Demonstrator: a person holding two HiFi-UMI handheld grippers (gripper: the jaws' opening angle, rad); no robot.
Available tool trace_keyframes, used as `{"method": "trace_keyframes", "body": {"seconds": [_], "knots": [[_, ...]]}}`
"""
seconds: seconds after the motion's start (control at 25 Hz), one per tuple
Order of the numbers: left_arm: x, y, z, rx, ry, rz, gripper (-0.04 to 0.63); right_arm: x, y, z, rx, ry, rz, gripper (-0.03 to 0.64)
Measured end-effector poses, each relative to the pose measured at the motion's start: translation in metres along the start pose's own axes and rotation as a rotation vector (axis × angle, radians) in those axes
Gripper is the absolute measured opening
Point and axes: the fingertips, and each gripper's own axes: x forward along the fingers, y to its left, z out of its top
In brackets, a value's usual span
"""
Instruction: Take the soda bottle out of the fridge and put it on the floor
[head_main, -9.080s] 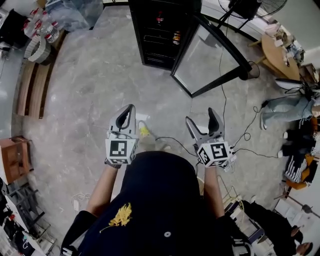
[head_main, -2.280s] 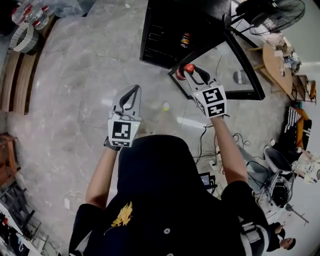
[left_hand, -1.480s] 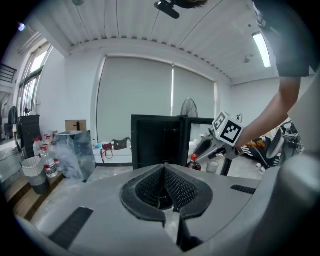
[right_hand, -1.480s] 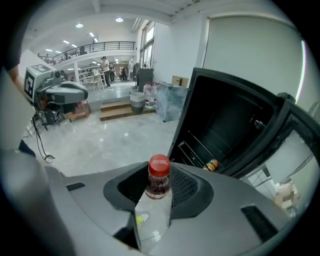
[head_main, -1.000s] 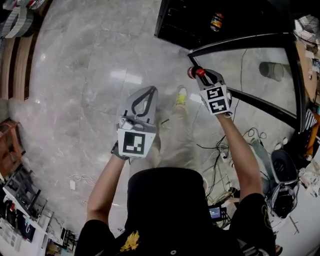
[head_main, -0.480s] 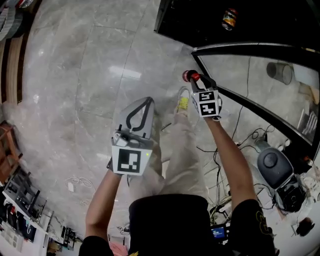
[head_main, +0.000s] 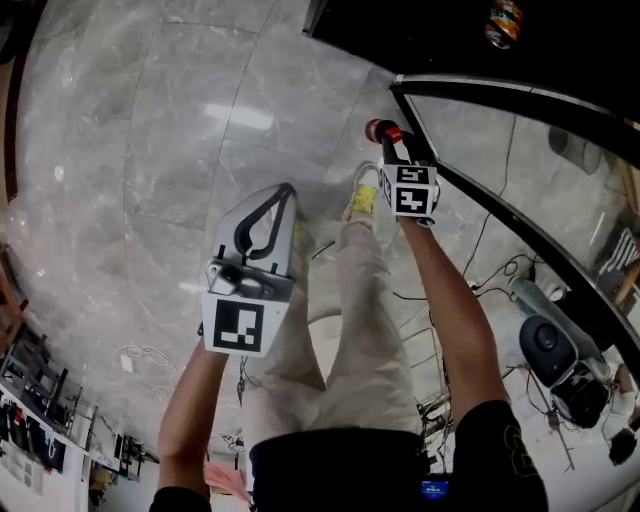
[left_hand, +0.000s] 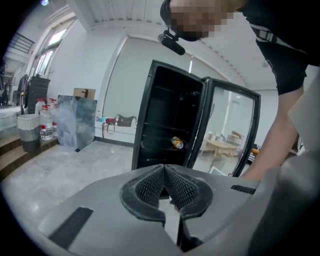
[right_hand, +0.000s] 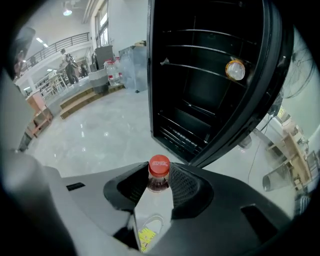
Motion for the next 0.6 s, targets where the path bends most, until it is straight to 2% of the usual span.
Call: {"method": "trace_keyframes", "body": {"seconds": [0.12,0.24,0.36,0.44,0.6], "knots": [[0.025,0.009,-0.027,0.003,-0.012,0.007,0.018,0.040,-0.004,-0.018,-0.007,0.007,-0.016,0.121],[0.043,0.015,-0.062,0.009,0.015,-0.012,0.018,0.076,0.001,-0.047,0.028,0.030,-0.029,0.121],[0.063,0.024,-0.093,0.055,0.037,-0.037,0.018,0.114,0.013,-0.075,0.056,0.048,-0.013,0.121],[0.078,0.028,-0.109,0.083,0.042,-0.048,0.018,0.141,0.020,-0.089,0.038,0.056,0.005,0.121],[0.096,0.033,-0.137,0.074,0.061,-0.105,0.018,0.192,0.030,-0.120,-0.004,0.090,0.015,0.121]]}}
